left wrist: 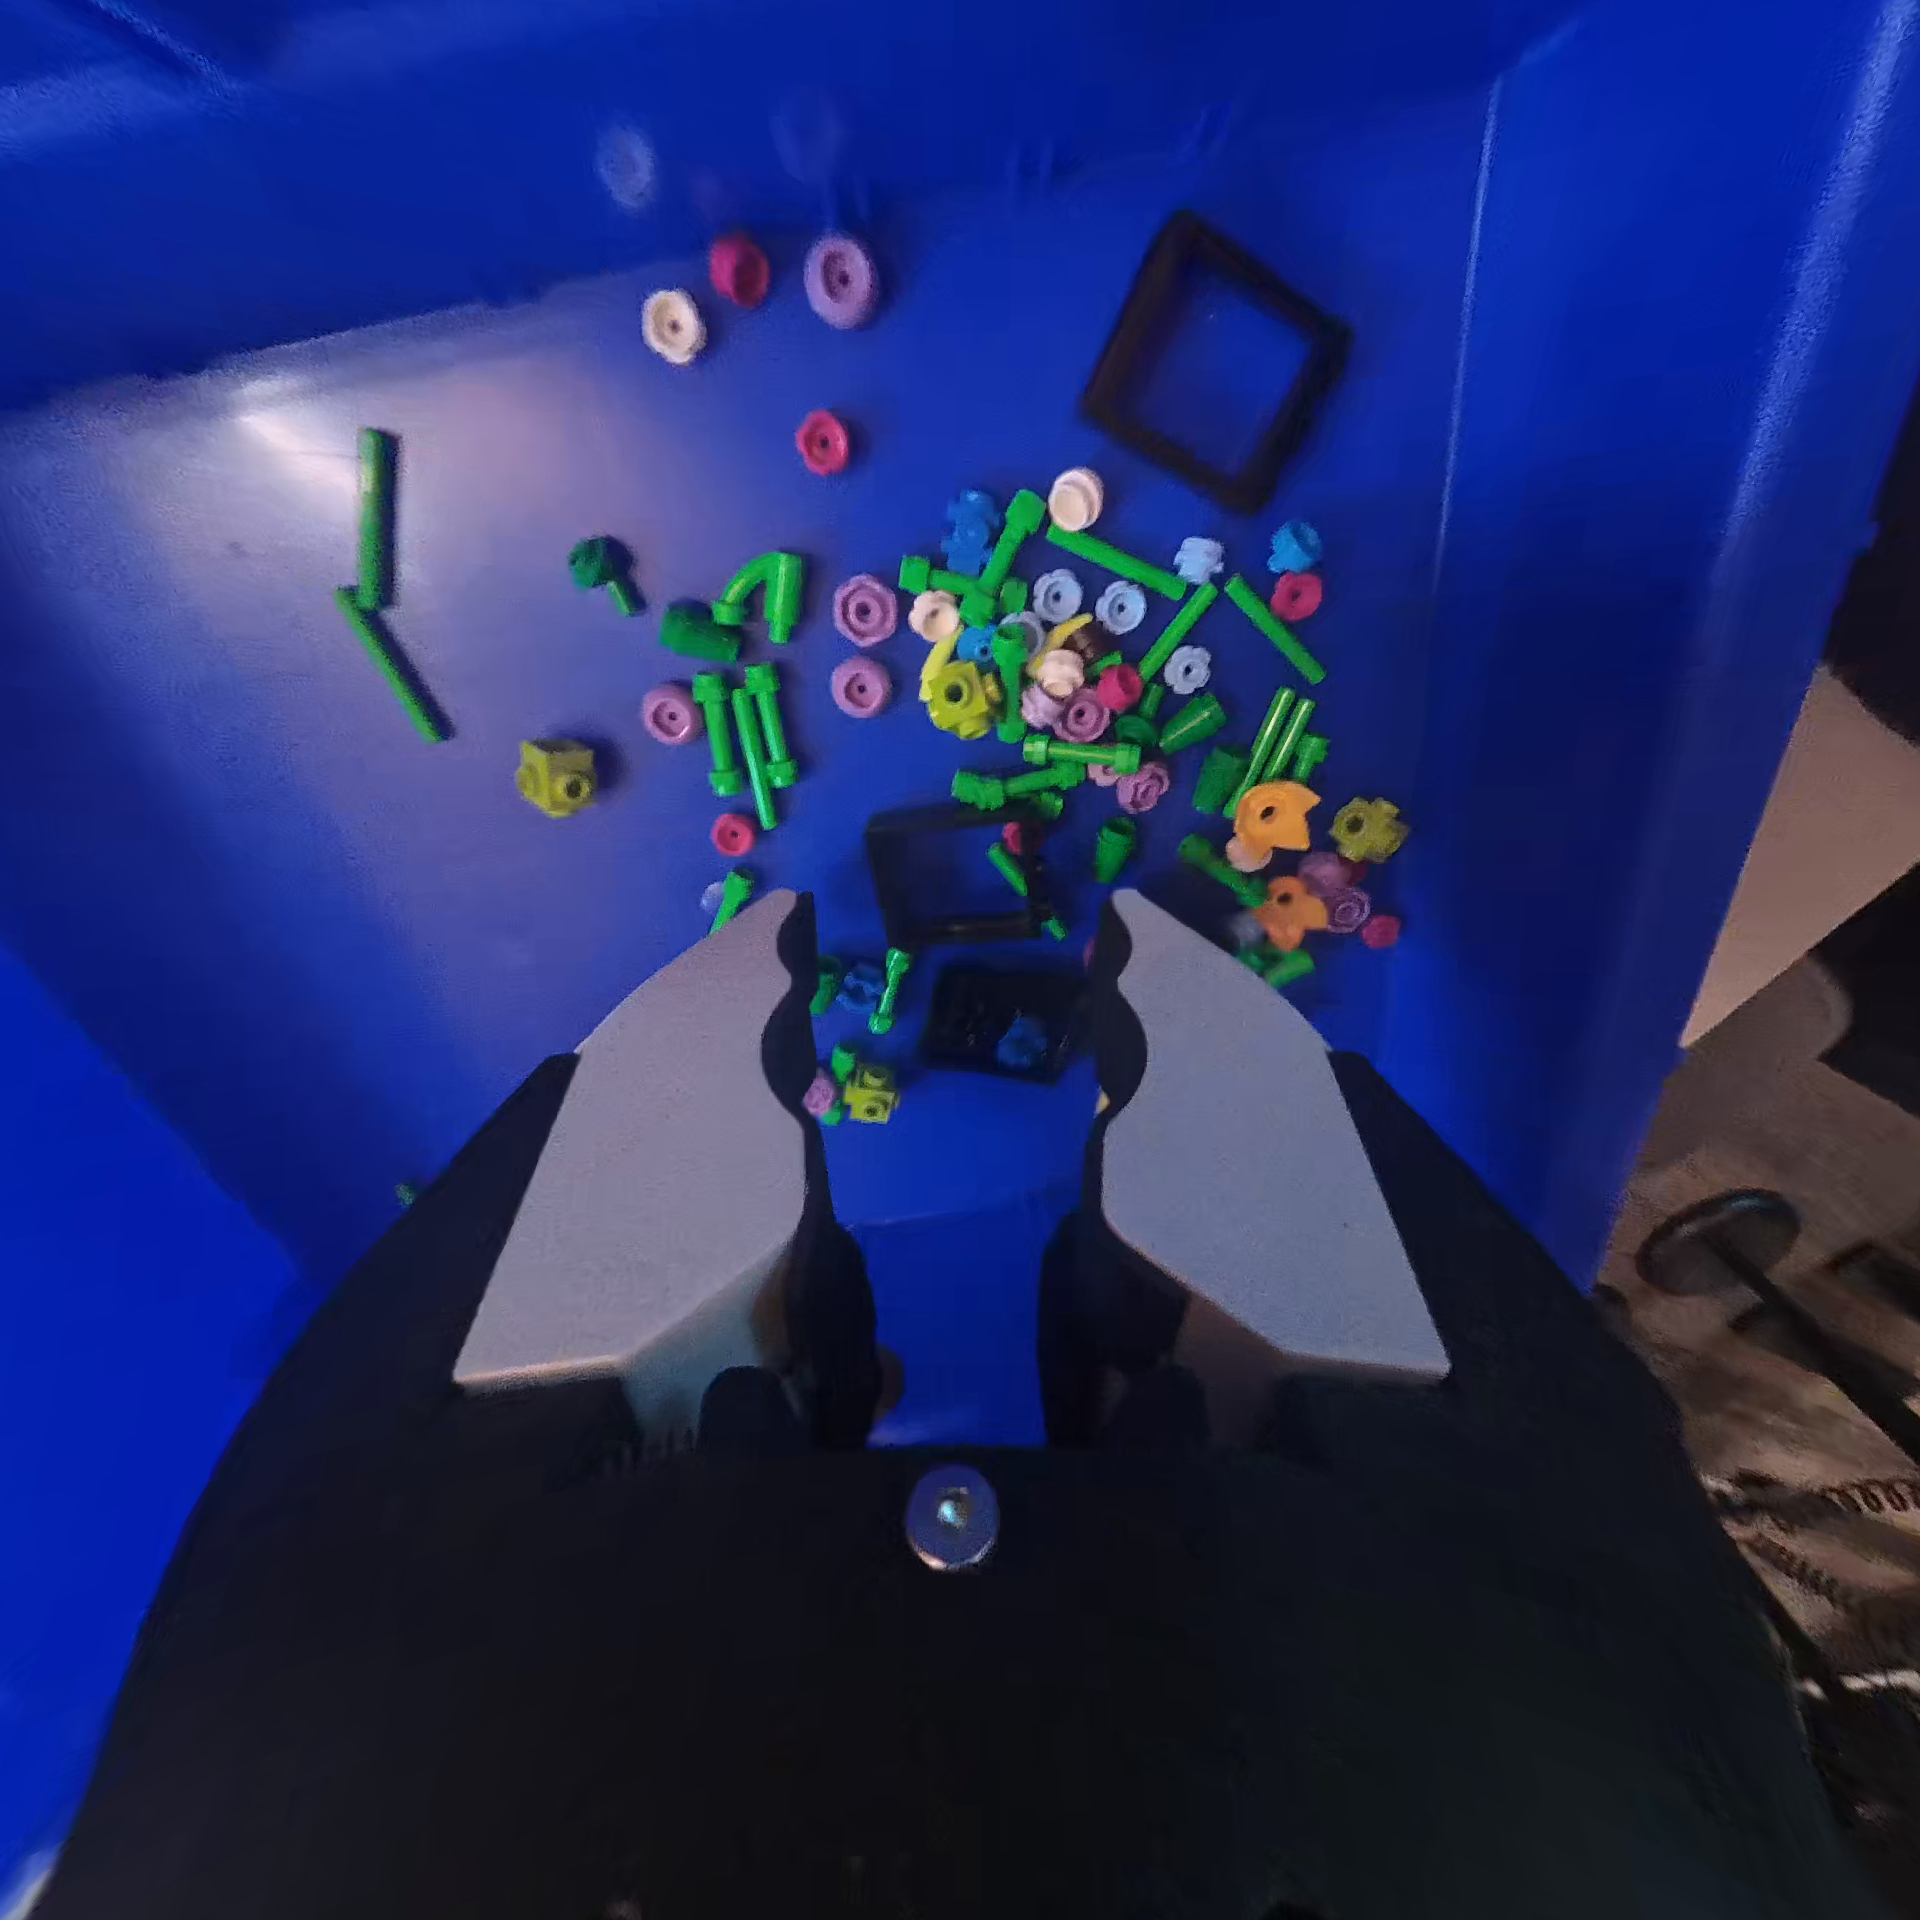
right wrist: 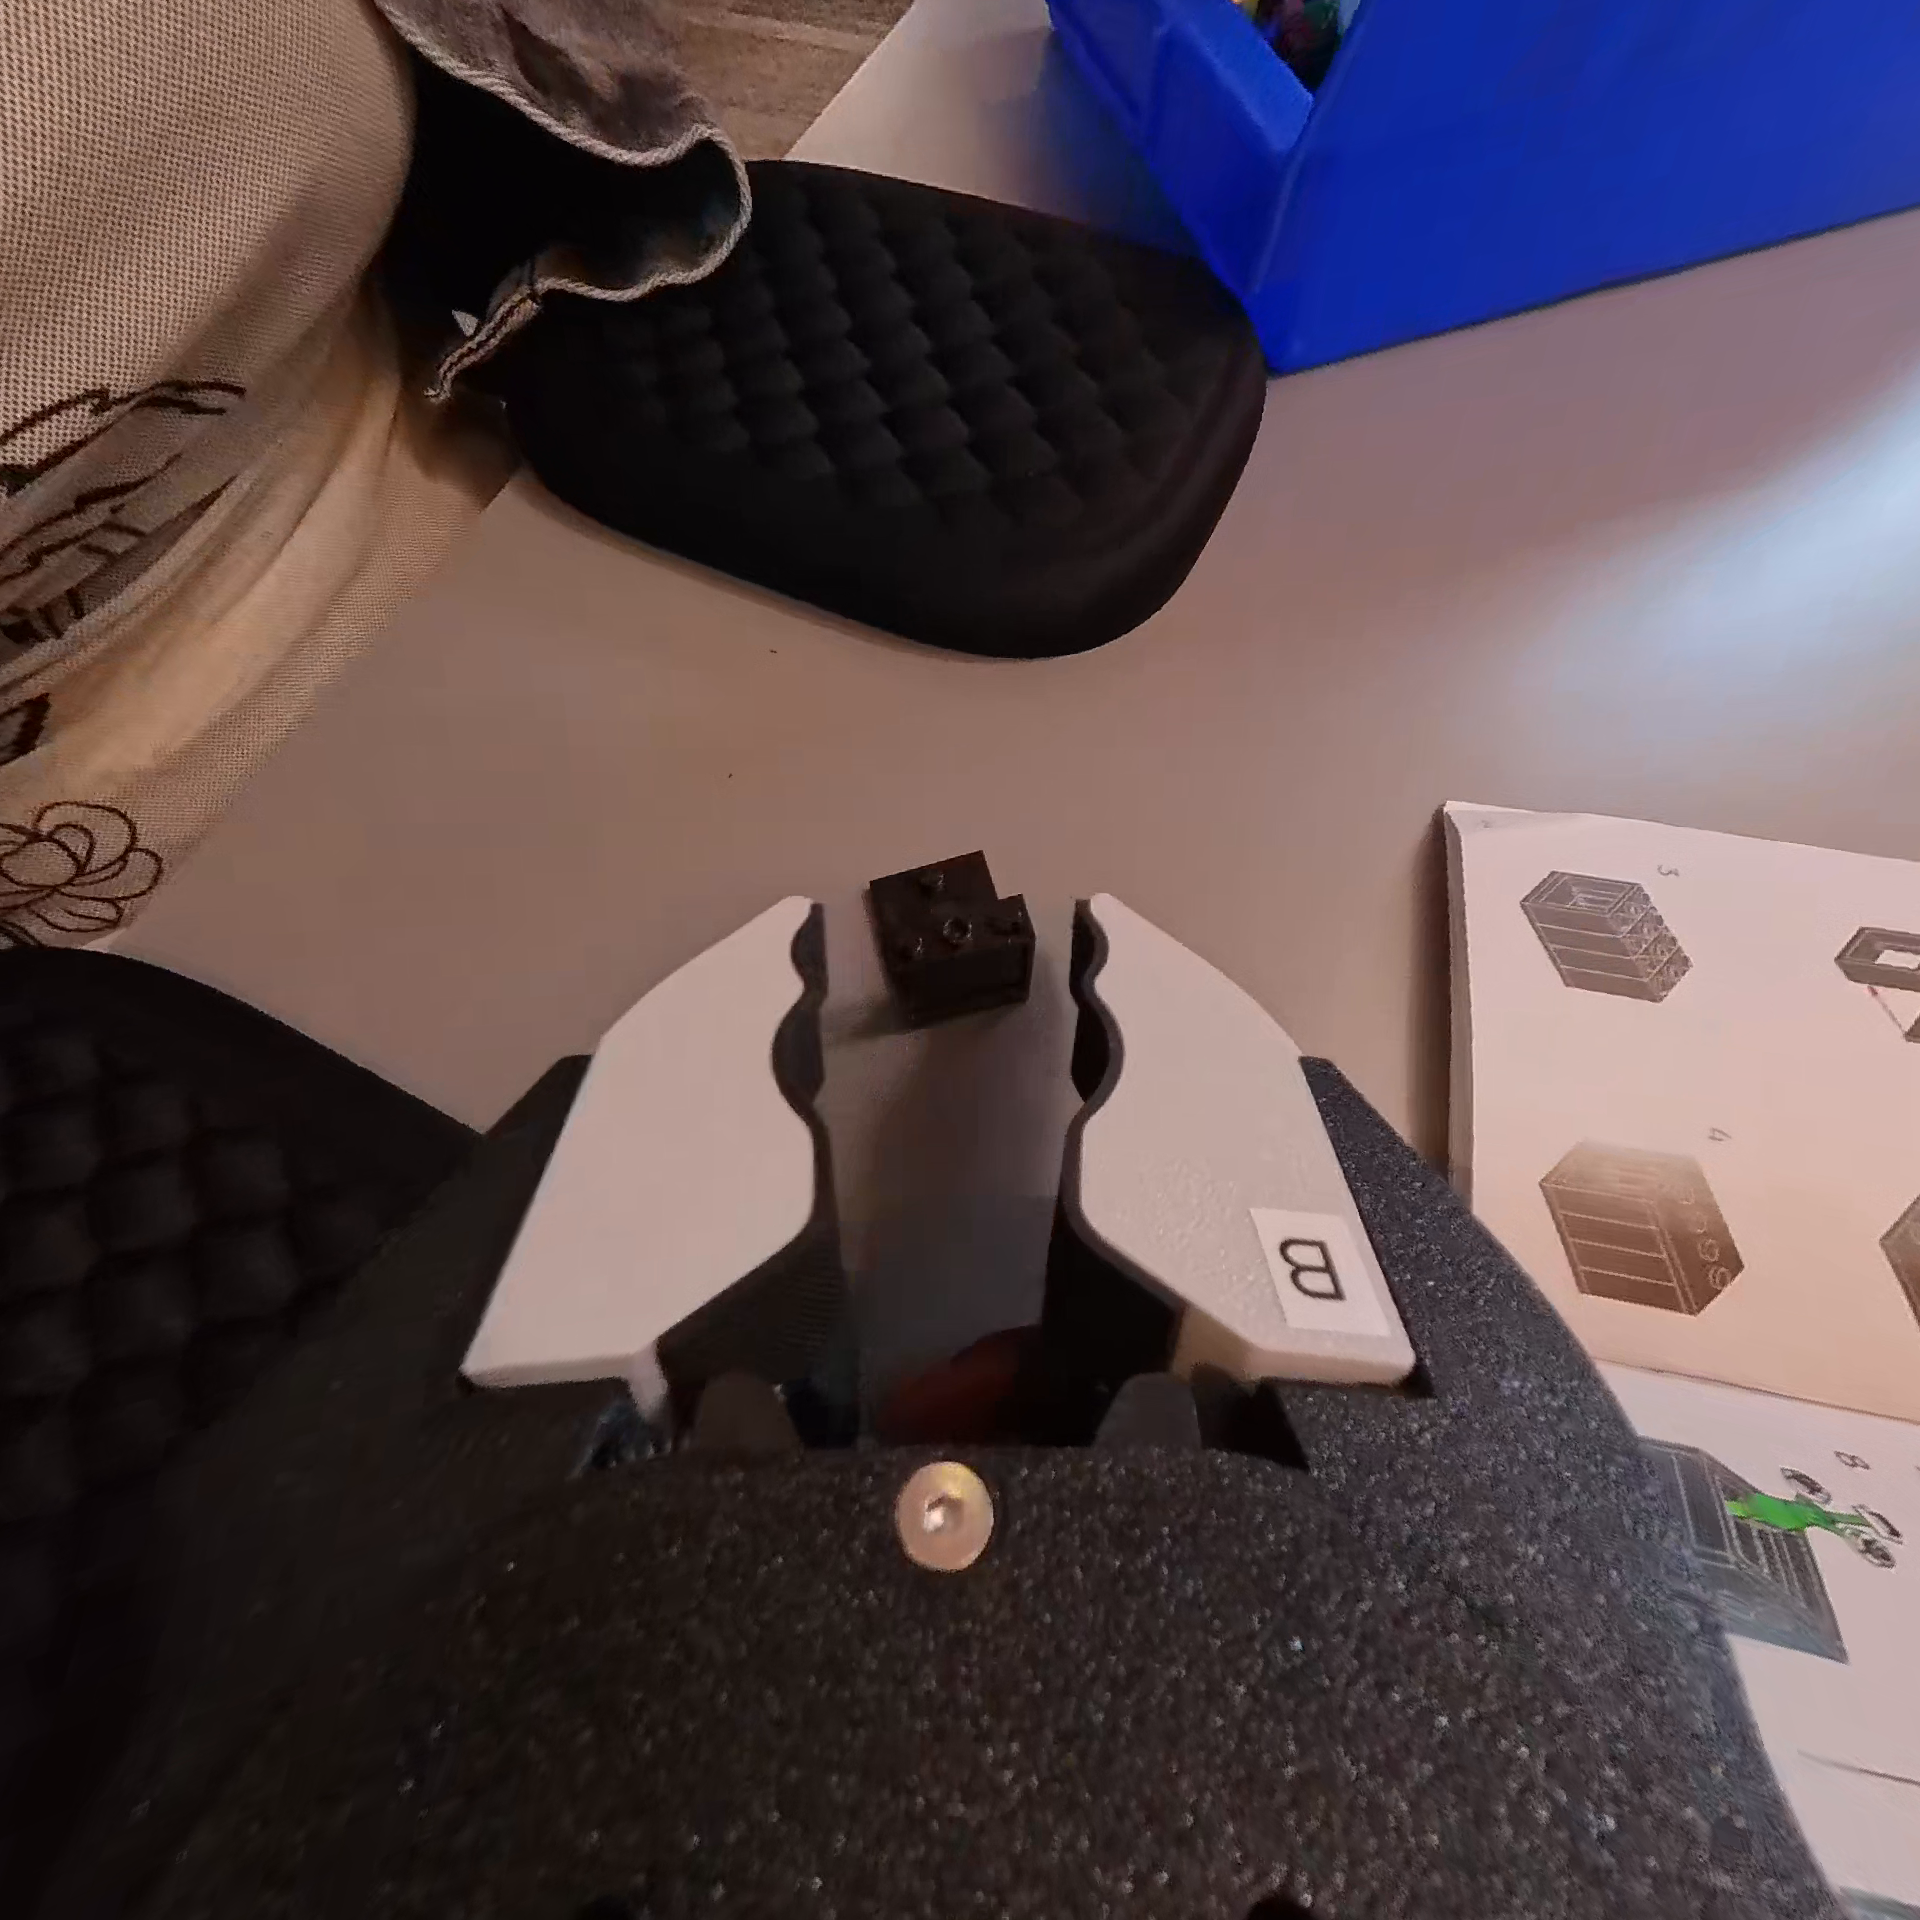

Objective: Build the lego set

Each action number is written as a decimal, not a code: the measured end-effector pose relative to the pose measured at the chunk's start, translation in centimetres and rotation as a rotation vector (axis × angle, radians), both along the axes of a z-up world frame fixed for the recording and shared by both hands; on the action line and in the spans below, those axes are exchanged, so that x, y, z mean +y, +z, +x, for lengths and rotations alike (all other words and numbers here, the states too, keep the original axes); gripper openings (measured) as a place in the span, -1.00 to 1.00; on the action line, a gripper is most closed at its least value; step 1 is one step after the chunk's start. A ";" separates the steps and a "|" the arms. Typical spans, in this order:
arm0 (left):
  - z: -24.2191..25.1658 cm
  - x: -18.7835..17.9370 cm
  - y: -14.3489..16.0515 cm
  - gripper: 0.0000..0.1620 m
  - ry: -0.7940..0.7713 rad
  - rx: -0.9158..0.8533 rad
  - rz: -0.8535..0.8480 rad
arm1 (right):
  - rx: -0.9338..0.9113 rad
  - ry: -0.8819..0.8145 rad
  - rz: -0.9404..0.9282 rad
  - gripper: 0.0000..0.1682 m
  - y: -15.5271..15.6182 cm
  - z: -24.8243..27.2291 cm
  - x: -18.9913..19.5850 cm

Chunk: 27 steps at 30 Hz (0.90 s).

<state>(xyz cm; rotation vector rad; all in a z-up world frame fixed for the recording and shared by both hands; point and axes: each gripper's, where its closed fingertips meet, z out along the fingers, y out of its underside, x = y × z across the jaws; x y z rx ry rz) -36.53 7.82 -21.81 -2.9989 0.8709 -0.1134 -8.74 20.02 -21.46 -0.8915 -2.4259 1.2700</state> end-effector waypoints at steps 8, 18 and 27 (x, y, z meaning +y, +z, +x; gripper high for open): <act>0.3 0.2 -0.7 -0.59 0.025 -0.036 -0.014 | 0.101 -0.112 -0.033 -0.44 3.0 0.5 0.6; 0.3 1.1 1.4 -0.59 0.081 -0.016 0.132 | 0.258 -0.727 -0.033 -0.66 5.4 -2.3 8.3; 1.4 0.9 2.0 -0.59 0.099 -0.029 0.187 | -0.168 -0.992 0.201 -0.68 -1.3 -5.2 12.6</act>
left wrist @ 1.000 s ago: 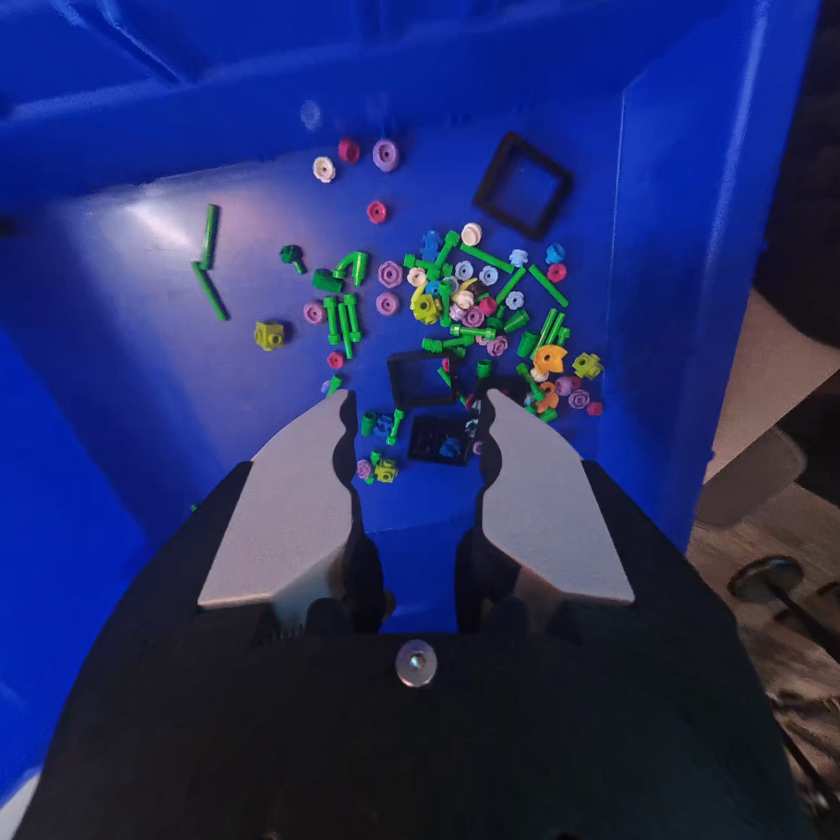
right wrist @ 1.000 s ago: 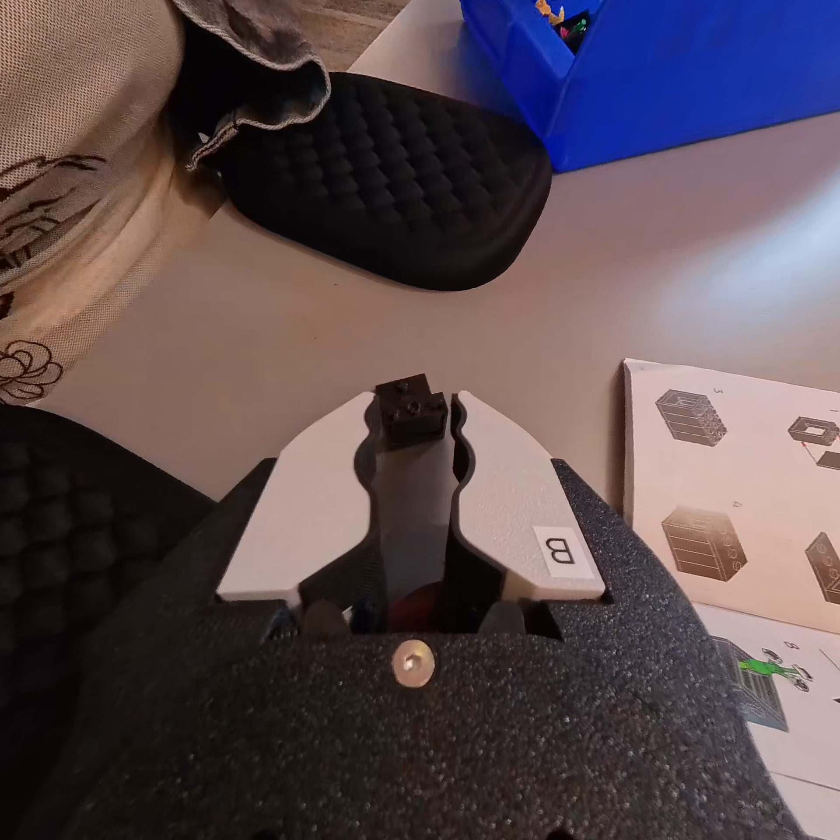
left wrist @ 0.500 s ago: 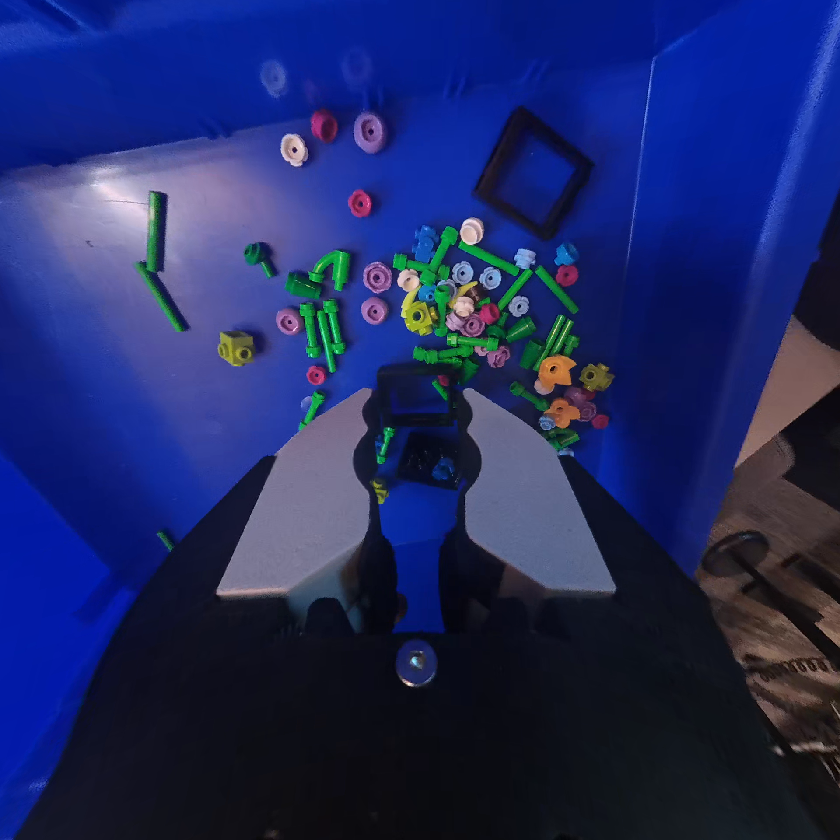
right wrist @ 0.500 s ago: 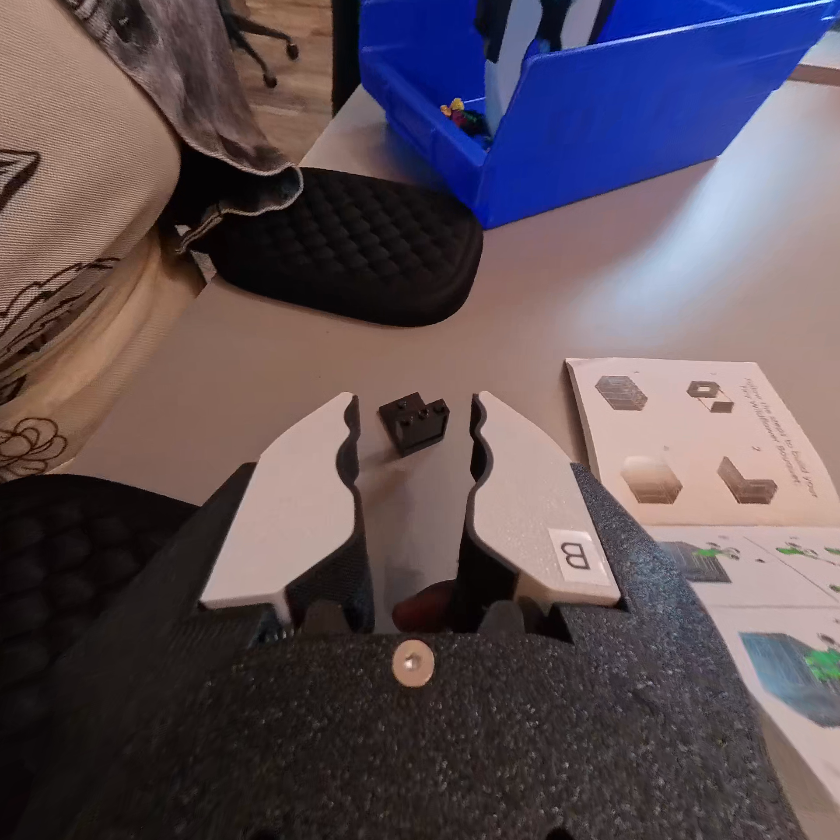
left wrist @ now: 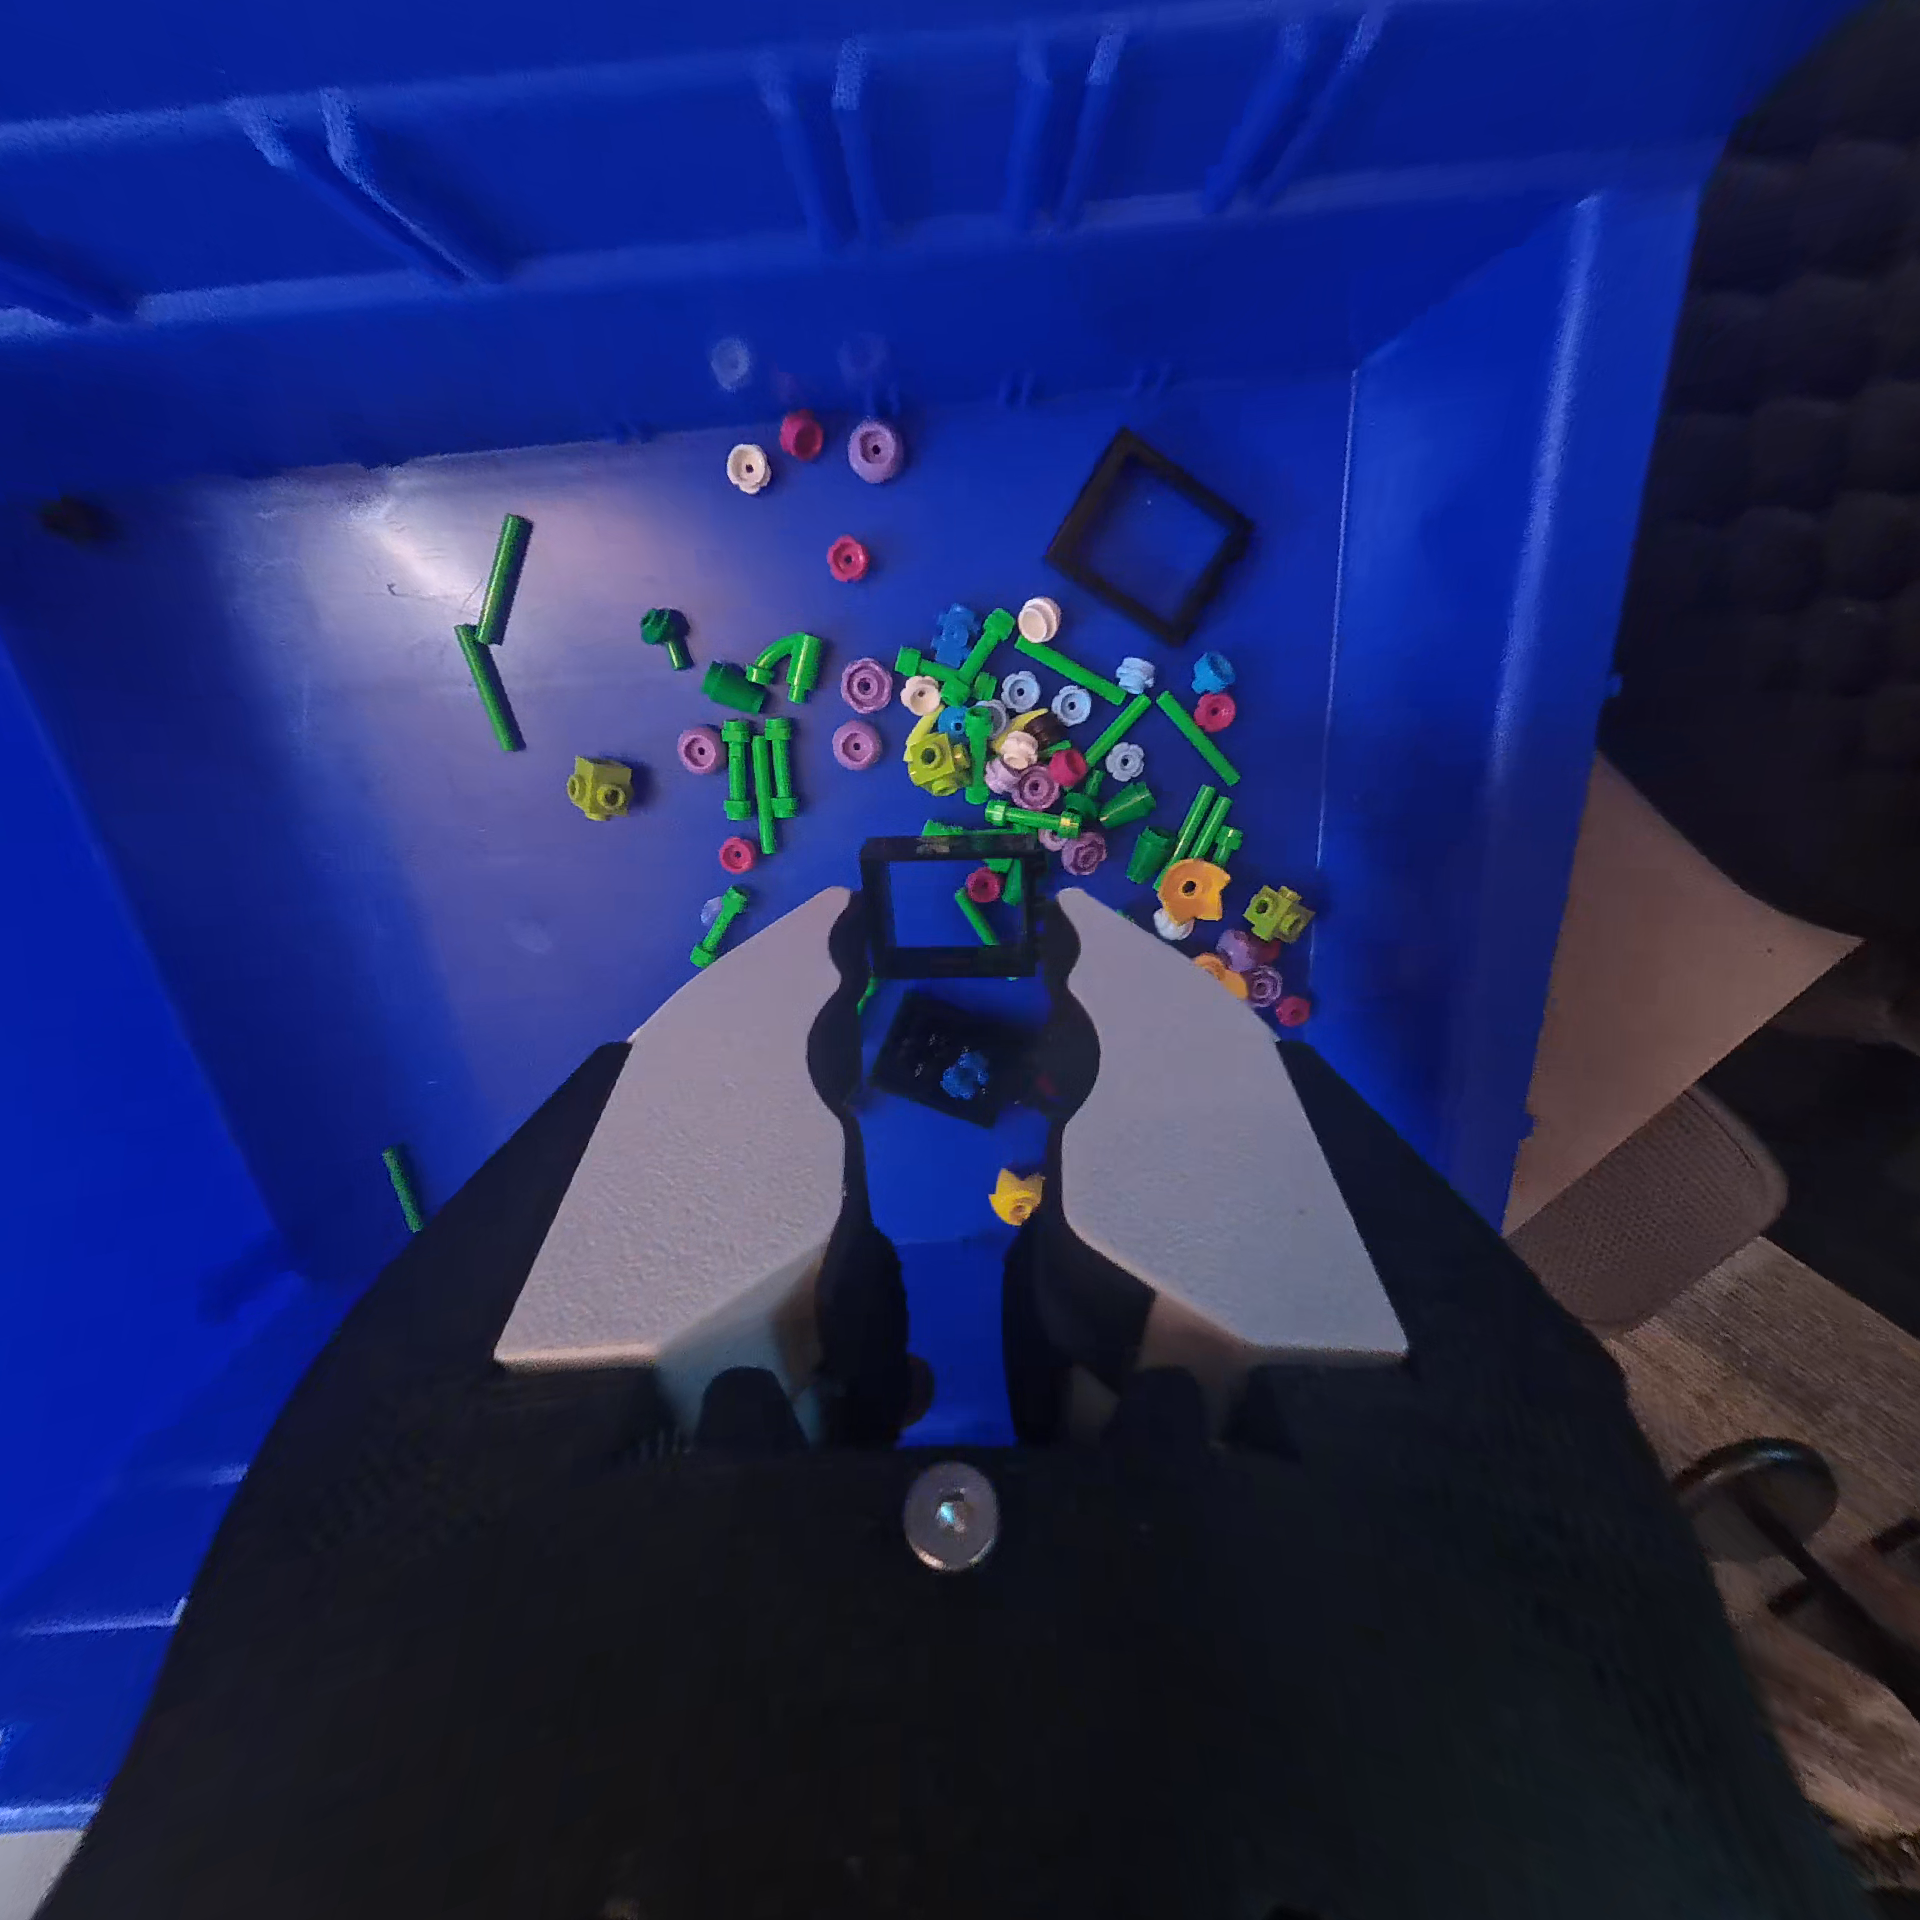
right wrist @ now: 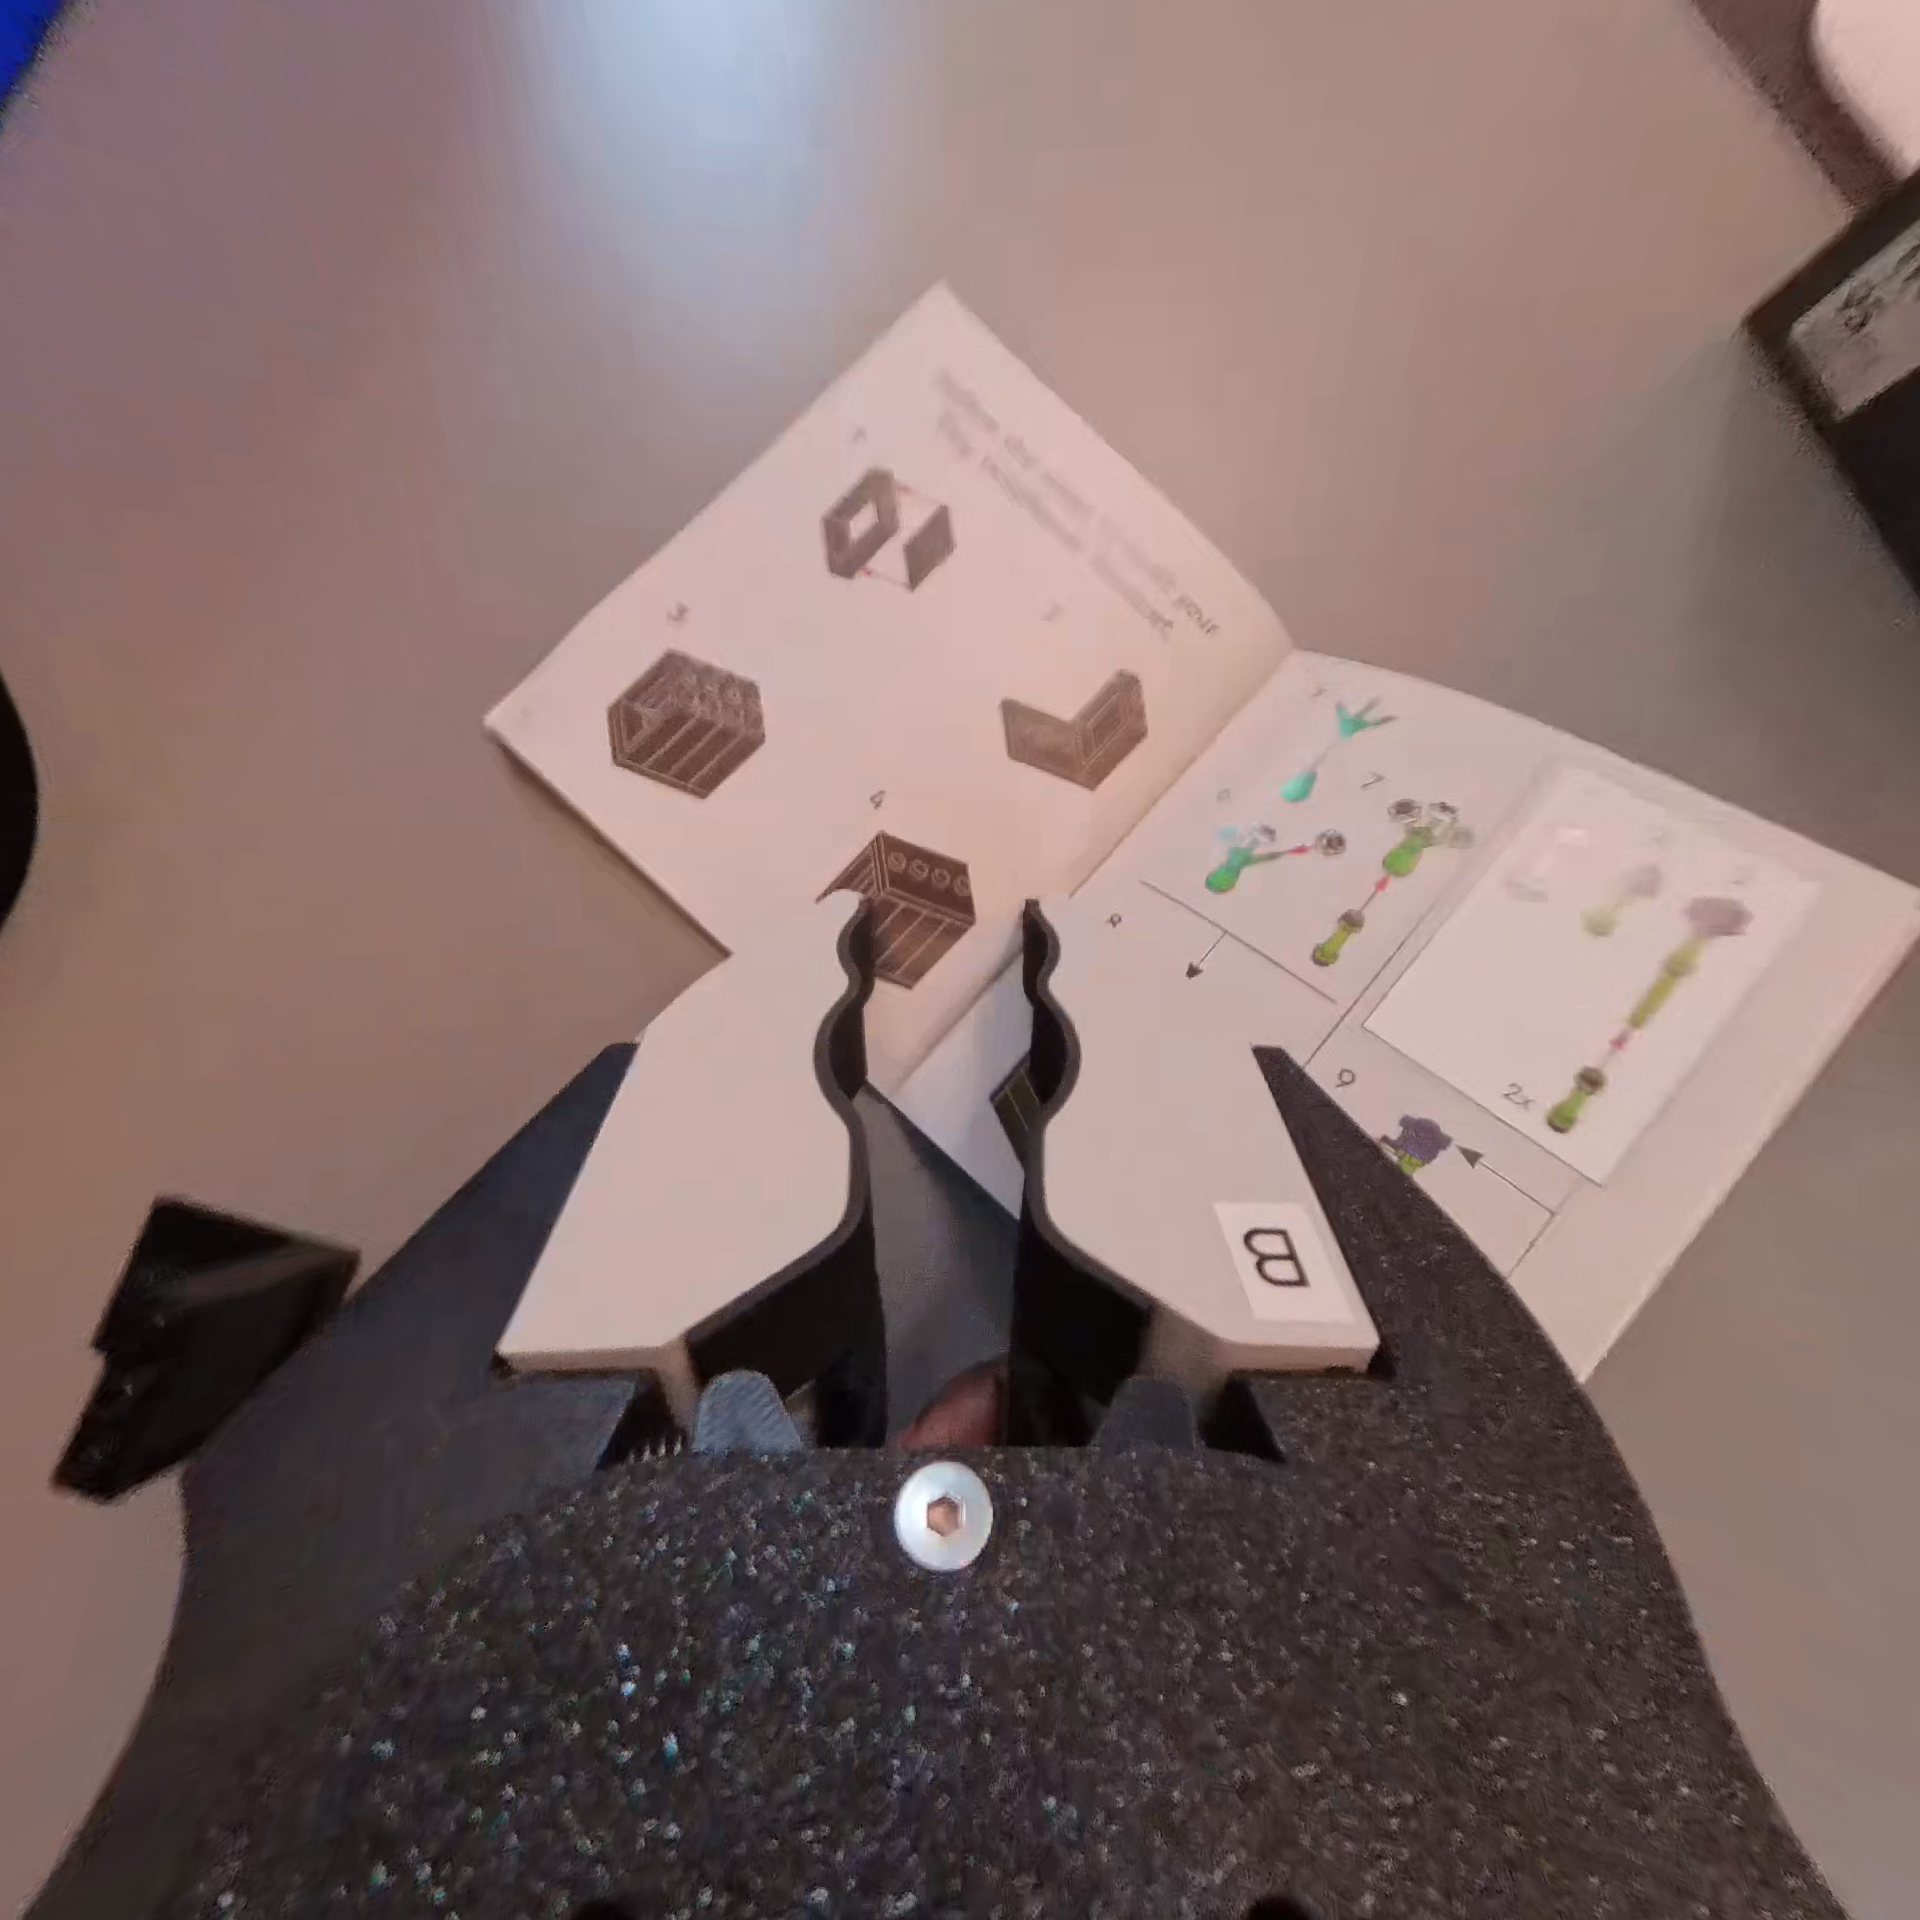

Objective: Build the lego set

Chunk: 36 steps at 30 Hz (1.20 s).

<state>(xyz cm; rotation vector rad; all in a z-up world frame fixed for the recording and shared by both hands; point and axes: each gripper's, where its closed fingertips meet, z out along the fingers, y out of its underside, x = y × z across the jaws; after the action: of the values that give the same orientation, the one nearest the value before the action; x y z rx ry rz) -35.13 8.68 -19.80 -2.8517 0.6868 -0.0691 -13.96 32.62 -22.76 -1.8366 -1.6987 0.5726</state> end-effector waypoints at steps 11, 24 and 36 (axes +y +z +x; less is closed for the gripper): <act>0.7 0.0 0.7 -0.59 -0.014 0.004 0.031 | -0.035 -0.012 -0.006 -0.55 0.0 2.1 -2.7; 2.0 1.1 2.3 -0.59 -0.006 -0.036 0.122 | -0.009 -0.084 0.001 -0.55 0.0 3.8 -3.9; 2.3 2.3 4.2 -0.59 0.080 -0.126 0.244 | 0.151 -0.089 -0.014 -0.50 2.7 4.1 -4.0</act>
<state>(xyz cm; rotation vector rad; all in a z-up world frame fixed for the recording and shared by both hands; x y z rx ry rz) -32.80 10.99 -15.59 -2.6112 0.5159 -0.1414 -9.88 28.66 -20.09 -1.8202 -1.5109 0.6699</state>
